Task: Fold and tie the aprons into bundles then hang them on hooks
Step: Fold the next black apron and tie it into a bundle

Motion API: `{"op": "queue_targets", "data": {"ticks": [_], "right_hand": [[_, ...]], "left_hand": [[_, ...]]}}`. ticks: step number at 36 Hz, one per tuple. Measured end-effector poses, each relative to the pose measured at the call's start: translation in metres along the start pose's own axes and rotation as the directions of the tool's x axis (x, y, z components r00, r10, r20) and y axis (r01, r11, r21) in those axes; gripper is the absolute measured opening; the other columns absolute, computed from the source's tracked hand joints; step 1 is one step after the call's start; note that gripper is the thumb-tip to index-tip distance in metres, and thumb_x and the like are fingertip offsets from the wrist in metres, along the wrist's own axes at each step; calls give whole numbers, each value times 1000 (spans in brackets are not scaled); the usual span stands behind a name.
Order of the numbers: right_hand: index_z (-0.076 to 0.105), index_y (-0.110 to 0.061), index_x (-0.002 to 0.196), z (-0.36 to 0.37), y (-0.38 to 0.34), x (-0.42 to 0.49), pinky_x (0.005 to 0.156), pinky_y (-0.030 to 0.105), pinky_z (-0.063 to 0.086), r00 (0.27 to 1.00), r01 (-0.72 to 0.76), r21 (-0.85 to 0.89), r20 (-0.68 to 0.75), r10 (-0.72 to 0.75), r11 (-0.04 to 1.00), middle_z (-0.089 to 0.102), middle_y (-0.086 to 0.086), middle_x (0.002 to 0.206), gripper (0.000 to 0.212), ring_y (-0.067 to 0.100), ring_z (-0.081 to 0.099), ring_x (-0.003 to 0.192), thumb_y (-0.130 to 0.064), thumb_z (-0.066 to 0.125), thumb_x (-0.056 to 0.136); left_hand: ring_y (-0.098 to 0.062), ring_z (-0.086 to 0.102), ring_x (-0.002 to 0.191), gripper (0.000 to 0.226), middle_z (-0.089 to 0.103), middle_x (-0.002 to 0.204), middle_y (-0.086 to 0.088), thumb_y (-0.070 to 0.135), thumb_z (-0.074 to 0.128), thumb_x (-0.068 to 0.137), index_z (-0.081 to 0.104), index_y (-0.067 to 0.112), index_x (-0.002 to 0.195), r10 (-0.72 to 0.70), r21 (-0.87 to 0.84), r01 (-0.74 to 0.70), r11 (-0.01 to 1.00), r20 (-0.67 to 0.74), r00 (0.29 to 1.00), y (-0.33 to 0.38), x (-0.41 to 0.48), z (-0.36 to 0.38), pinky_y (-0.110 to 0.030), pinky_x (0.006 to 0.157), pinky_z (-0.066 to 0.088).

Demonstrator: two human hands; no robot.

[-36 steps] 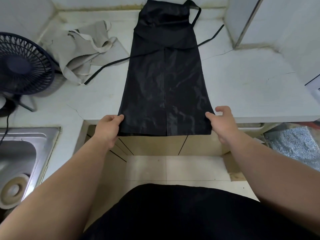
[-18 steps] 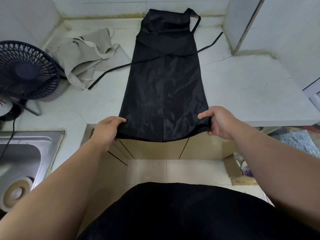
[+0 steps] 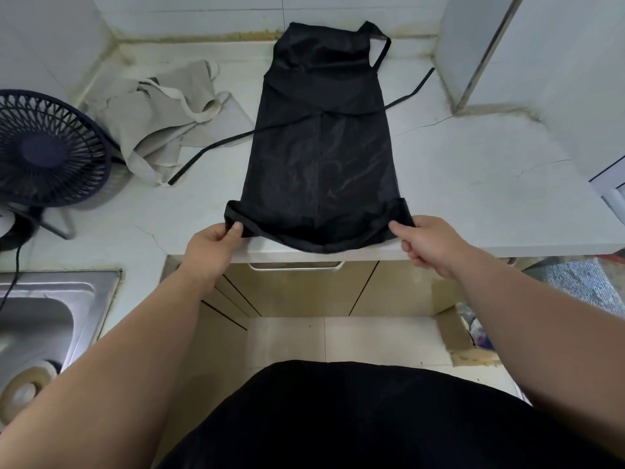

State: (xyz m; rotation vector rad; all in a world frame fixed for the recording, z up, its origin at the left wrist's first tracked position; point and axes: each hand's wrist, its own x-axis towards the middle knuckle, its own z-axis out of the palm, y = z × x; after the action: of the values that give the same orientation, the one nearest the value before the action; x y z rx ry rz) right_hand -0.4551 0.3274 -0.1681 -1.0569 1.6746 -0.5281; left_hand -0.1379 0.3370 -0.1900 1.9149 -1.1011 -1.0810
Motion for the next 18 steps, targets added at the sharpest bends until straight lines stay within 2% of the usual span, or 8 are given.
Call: {"op": "queue_targets", "data": {"ticks": [3,5,8,11,13,16,18], "right_hand": [[58,-13,76,0,2,5,53,26,32,988,82,-199,-109,-106,977,44,-2,61,32,15,39,55,-37,51,96],[50,-9,69,-1,2,8,58,29,35,980,102,-324,-132,-152,940,43,2,60,40,21,43,56,-38,48,96],[35,-10,62,-1,1,14,60,31,35,982,62,-375,-142,-124,925,39,4,60,46,25,42,58,-37,45,97],[35,-12,62,-1,1,19,58,31,33,991,-9,-374,-125,-40,927,38,4,60,45,21,39,54,-36,42,99],[37,-11,62,-2,2,23,55,31,32,995,-58,-399,-101,19,915,39,4,60,45,20,39,54,-36,41,99],[35,-11,61,-3,-1,27,55,29,31,994,-95,-441,-84,64,893,39,4,61,47,19,39,55,-39,40,100],[37,-10,62,-4,-4,31,59,30,32,993,-111,-491,-84,79,864,41,4,63,49,18,40,58,-41,39,100]], "left_hand": [[-18,33,65,37,37,70,-6,35,44,100,49,7,77,88,135,-82,987,-38,995,2,6,3,-28,56,25],[-18,30,62,39,34,70,-8,33,39,102,43,7,74,115,190,-107,976,-32,993,5,10,5,-30,55,23],[-19,28,61,39,32,68,-7,32,36,103,36,9,72,96,231,-86,969,-31,995,6,16,9,-31,54,22],[-22,33,62,46,35,63,-6,34,34,103,33,8,65,63,331,-51,942,-26,998,4,25,10,-32,54,25],[-27,40,66,50,41,65,-9,35,33,103,36,8,61,68,420,-55,906,-16,998,1,31,10,-34,60,32],[-36,51,84,50,54,84,-18,41,31,102,43,12,63,47,532,-29,846,-21,999,1,39,10,-44,78,46],[-38,52,94,48,57,94,-19,42,29,102,48,13,68,25,626,-8,780,-19,1000,4,44,11,-47,86,47]]}}
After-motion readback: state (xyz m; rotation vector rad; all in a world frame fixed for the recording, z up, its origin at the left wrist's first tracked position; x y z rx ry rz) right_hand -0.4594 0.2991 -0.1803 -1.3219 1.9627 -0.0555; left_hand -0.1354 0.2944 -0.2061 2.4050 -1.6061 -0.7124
